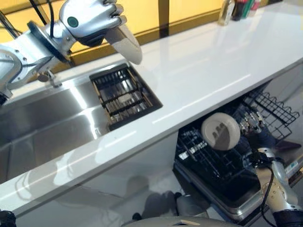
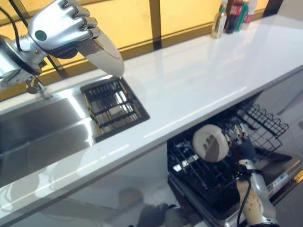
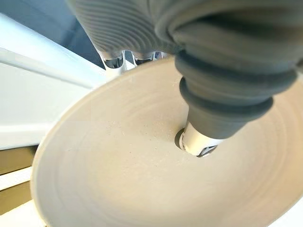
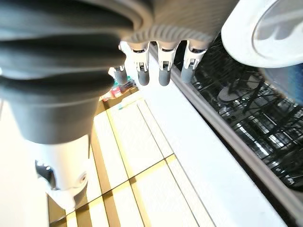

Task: Pick up plates and place into dishwasher.

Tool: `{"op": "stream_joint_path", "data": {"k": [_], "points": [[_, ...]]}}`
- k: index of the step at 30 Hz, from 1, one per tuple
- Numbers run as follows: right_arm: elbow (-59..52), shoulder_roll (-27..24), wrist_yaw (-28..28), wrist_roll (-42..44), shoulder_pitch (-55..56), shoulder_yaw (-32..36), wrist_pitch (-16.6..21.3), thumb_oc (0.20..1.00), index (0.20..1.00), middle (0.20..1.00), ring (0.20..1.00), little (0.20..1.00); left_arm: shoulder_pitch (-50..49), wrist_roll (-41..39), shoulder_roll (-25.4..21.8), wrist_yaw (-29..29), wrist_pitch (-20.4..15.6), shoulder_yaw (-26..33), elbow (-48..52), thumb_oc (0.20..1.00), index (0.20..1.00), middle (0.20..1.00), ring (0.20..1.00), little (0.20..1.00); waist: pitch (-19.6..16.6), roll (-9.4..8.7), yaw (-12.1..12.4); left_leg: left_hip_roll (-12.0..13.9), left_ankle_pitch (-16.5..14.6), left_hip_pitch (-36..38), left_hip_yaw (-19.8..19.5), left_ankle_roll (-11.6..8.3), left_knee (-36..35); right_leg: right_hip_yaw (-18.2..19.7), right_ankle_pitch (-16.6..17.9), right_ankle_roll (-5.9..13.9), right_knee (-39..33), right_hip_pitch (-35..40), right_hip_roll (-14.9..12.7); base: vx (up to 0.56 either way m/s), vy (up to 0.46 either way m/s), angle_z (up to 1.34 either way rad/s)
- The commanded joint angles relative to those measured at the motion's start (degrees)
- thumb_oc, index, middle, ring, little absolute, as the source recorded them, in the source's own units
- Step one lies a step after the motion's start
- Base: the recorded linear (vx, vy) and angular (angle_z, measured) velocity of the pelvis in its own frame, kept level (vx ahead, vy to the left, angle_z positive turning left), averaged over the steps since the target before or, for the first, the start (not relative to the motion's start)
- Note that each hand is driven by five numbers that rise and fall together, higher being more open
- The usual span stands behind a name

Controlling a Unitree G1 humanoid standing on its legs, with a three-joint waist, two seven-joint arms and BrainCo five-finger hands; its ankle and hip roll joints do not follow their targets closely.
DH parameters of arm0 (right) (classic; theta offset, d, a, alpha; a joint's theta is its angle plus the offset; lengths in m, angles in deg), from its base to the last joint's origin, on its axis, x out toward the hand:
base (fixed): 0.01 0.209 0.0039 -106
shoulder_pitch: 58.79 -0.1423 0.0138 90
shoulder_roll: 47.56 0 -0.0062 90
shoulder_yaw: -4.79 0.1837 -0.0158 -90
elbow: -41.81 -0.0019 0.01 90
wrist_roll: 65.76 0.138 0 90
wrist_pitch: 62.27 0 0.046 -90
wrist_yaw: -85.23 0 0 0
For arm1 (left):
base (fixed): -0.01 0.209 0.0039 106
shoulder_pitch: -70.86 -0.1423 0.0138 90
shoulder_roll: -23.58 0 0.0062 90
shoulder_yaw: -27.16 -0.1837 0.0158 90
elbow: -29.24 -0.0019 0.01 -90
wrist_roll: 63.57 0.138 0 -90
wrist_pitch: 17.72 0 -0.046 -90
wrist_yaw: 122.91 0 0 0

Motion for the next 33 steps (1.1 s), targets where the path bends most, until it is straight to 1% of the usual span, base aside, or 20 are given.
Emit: {"op": "stream_joint_path", "data": {"k": [1, 2, 4, 6, 9, 11, 12, 14, 16, 17, 18, 19, 20, 23, 24, 25, 26, 28, 30, 33], "points": [[-4.66, 0.81, -2.44, -2.77, -0.16, 2.04, 2.30, 1.000, 1.000, 1.000, 1.000, 1.000, -9.45, -11.30, 0.96, 2.09, -0.90, 14.08, 0.43, 0.200, 0.200, 0.200, 0.200, 0.200, -2.43, -1.57, 0.00, -1.06, -2.70, -1.34, 1.12, 3.17, 1.37, 2.53, 4.19, 5.88, -5.92, 2.00, -3.19, -0.06, 0.008, -0.07], [-4.62, 1.24, -3.46, -3.11, -0.34, 2.02, 2.59, 1.000, 1.000, 1.000, 1.000, 1.000, -13.93, -13.40, 2.95, 1.83, -2.28, 18.46, 0.94, 0.200, 0.200, 0.200, 0.200, 0.200, -2.81, -1.60, 0.16, -1.22, -2.68, -0.96, 1.04, 3.26, 0.97, 2.65, 4.35, 5.86, -6.31, 2.29, -3.07, -0.07, 0.013, -0.05], [-4.73, 2.59, -5.85, -3.30, -0.78, 2.58, 2.58, 1.000, 1.000, 1.000, 1.000, 1.000, -22.51, -14.80, 7.59, 1.05, -4.87, 26.45, 2.26, 0.200, 0.200, 0.200, 0.200, 0.200, -3.56, -1.72, 0.34, -1.60, -2.71, -0.16, 0.96, 3.45, 0.22, 2.93, 5.11, 5.96, -6.84, 2.66, -2.83, -0.08, 0.018, -0.01], [-4.89, 3.72, -9.14, -3.12, -1.43, 3.48, 2.66, 1.000, 1.000, 1.000, 1.000, 1.000, -27.39, -17.82, 11.98, -0.74, -6.76, 31.56, 3.98, 0.200, 0.200, 0.200, 0.200, 0.200, -4.26, -1.84, 0.31, -1.94, -2.87, 0.53, 1.09, 3.75, -0.33, 3.30, 5.68, 6.07, -7.24, 2.82, -2.59, -0.08, 0.020, -0.02], [-3.87, 6.08, -14.34, -5.00, -2.22, 4.82, 3.43, 1.000, 1.000, 1.000, 1.000, 1.000, -31.84, -21.76, 18.49, -4.32, -8.31, 36.66, 6.52, 0.200, 0.200, 0.200, 0.200, 0.200, -4.95, -2.05, 0.42, -2.44, -3.25, 1.15, 1.21, 4.18, -0.34, 3.64, 6.23, 6.13, -7.16, 2.88, -2.24, -0.07, 0.023, -0.01], [-3.76, 6.55, -17.46, -7.95, -2.92, 5.56, 4.85, 1.000, 1.000, 1.000, 1.000, 1.000, -33.69, -26.69, 21.89, -6.96, -7.30, 38.63, 8.96, 0.200, 0.200, 0.200, 0.200, 0.200, -5.26, -1.90, 0.61, -2.84, -3.40, 1.56, 0.98, 4.49, -0.51, 3.83, 6.61, 6.15, -7.13, 2.94, -2.00, -0.04, 0.028, -0.02], [-4.00, 6.66, -19.92, -12.00, -3.46, 6.12, 6.18, 1.000, 1.000, 1.000, 1.000, 1.000, -34.80, -28.76, 24.32, -9.44, -6.33, 39.82, 10.21, 0.200, 0.200, 0.200, 0.200, 0.200, -5.38, -1.92, 0.85, -3.06, -3.50, 1.73, 0.65, 4.64, -0.54, 3.90, 6.70, 6.09, -7.22, 3.10, -1.89, -0.04, 0.026, -0.01], [-5.97, 6.06, -24.62, -19.77, -4.55, 6.79, 7.87, 1.000, 1.000, 1.000, 1.000, 1.000, -36.76, -34.53, 28.72, -12.35, -4.54, 40.86, 12.94, 0.200, 0.200, 0.200, 0.200, 0.200, -5.52, -1.77, 1.32, -3.39, -3.54, 1.89, -0.13, 4.85, -0.69, 3.94, 6.79, 5.99, -7.51, 3.40, -1.69, -0.05, 0.021, 0.00], [-8.29, 3.97, -30.54, -32.36, -6.91, 7.03, 9.10, 1.000, 1.000, 1.000, 1.000, 1.000, -38.63, -40.35, 33.80, -14.57, -1.99, 41.34, 15.58, 0.200, 0.200, 0.200, 0.200, 0.200, -5.48, -1.77, 2.29, -3.81, -3.69, 1.80, -1.40, 5.07, -0.65, 3.79, 6.59, 5.76, -7.85, 3.70, -1.49, -0.07, 0.020, 0.00], [-9.17, 2.44, -31.86, -35.47, -8.25, 6.63, 9.05, 1.000, 1.000, 1.000, 1.000, 1.000, -39.21, -42.58, 35.55, -14.88, -1.33, 41.05, 16.31, 0.200, 0.200, 0.200, 0.200, 0.200, -5.36, -1.71, 2.73, -3.93, -3.72, 1.81, -1.87, 5.14, -0.68, 3.51, 6.46, 5.66, -7.97, 3.87, -1.44, -0.09, 0.028, 0.01], [-9.92, 0.85, -32.09, -37.72, -10.29, 5.76, 9.29, 1.000, 1.000, 1.000, 1.000, 1.000, -39.95, -44.44, 38.00, -15.45, -0.85, 40.46, 16.91, 0.200, 0.200, 0.200, 0.200, 0.200, -5.22, -1.87, 3.46, -4.08, -3.75, 1.76, -2.38, 5.18, -0.67, 3.06, 6.26, 5.49, -8.07, 4.03, -1.45, -0.07, 0.027, 0.01], [-9.93, 0.04, -32.31, -38.68, -11.45, 5.08, 9.47, 1.000, 1.000, 1.000, 1.000, 1.000, -40.39, -45.16, 39.16, -15.85, -0.75, 40.45, 17.06, 0.200, 0.200, 0.200, 0.200, 0.200, -5.13, -1.78, 3.74, -4.16, -3.81, 1.80, -2.64, 5.21, -0.68, 2.79, 6.15, 5.42, -8.07, 4.13, -1.45, -0.08, 0.029, -0.01], [-10.09, -1.20, -32.12, -41.86, -13.49, 3.91, 9.89, 1.000, 1.000, 1.000, 1.000, 1.000, -40.96, -46.58, 40.89, -16.62, -0.36, 40.11, 16.97, 0.200, 0.200, 0.200, 0.200, 0.200, -5.13, -1.98, 4.33, -4.31, -3.86, 1.82, -3.04, 5.23, -0.76, 2.34, 5.99, 5.28, -8.07, 4.20, -1.43, -0.07, 0.022, -0.02], [-10.90, -5.30, -30.16, -48.51, -17.98, 0.89, 9.86, 1.000, 1.000, 1.000, 1.000, 1.000, -42.09, -48.97, 44.16, -17.98, 1.09, 39.43, 17.15, 0.200, 0.200, 0.200, 0.200, 0.200, -5.39, -2.41, 5.23, -4.55, -3.84, 1.85, -3.55, 5.23, -1.11, 1.45, 5.68, 5.20, -8.29, 4.30, -1.49, -0.07, 0.017, 0.04], [-12.01, -6.79, -27.64, -50.49, -18.99, 0.15, 9.86, 1.000, 1.000, 1.000, 1.000, 1.000, -42.63, -50.66, 44.86, -18.52, 1.41, 39.60, 17.52, 0.200, 0.200, 0.200, 0.200, 0.200, -5.57, -2.53, 5.51, -4.56, -3.84, 1.79, -3.56, 5.21, -1.12, 1.20, 5.49, 5.21, -8.34, 4.29, -1.52, -0.04, 0.005, 0.05], [-12.33, -7.70, -26.56, -52.15, -19.76, -0.44, 9.54, 1.000, 1.000, 1.000, 1.000, 1.000, -43.00, -51.29, 45.33, -19.02, 1.39, 39.81, 17.57, 0.200, 0.200, 0.200, 0.200, 0.200, -5.68, -2.56, 5.70, -4.58, -3.91, 1.71, -3.56, 5.22, -1.05, 1.06, 5.35, 5.19, -8.33, 4.27, -1.56, -0.04, 0.002, 0.07], [-12.73, -9.25, -25.49, -56.06, -20.77, -1.28, 9.38, 1.000, 1.000, 1.000, 1.000, 1.000, -43.18, -51.74, 45.86, -19.50, 1.42, 40.00, 17.69, 0.200, 0.200, 0.200, 0.200, 0.200, -5.88, -2.68, 6.04, -4.63, -3.95, 1.54, -3.61, 5.23, -0.96, 0.90, 5.16, 5.15, -8.33, 4.21, -1.59, -0.03, -0.002, 0.14], [-12.70, -11.52, -25.21, -59.86, -22.63, -2.61, 8.70, 1.000, 1.000, 1.000, 1.000, 1.000, -43.14, -52.20, 46.14, -20.14, 1.36, 39.83, 17.84, 0.200, 0.200, 0.200, 0.200, 0.200, -6.12, -2.65, 6.37, -4.64, -4.07, 1.43, -3.70, 5.35, -0.98, 0.58, 4.84, 5.08, -8.39, 4.15, -1.65, -0.02, -0.008, 0.14], [-12.35, -12.97, -24.43, -61.93, -24.97, -3.73, 7.94, 1.000, 1.000, 1.000, 1.000, 1.000, -42.65, -52.82, 46.84, -20.76, 1.98, 39.24, 18.38, 0.200, 0.200, 0.200, 0.200, 0.200, -6.25, -2.73, 6.76, -4.73, -4.28, 1.20, -3.95, 5.45, -0.83, 0.23, 4.42, 4.97, -8.47, 4.22, -1.73, -0.02, -0.018, 0.06], [-12.87, -15.00, -21.73, -64.96, -28.14, -5.72, 7.64, 1.000, 1.000, 1.000, 1.000, 1.000, -42.27, -53.07, 47.49, -21.60, 2.96, 38.31, 19.22, 0.200, 0.200, 0.200, 0.200, 0.200, -6.23, -2.80, 7.29, -4.83, -4.59, 1.13, -4.46, 5.67, -0.76, -0.05, 4.06, 4.95, -8.32, 4.28, -1.89, -0.01, -0.013, 0.04]]}}
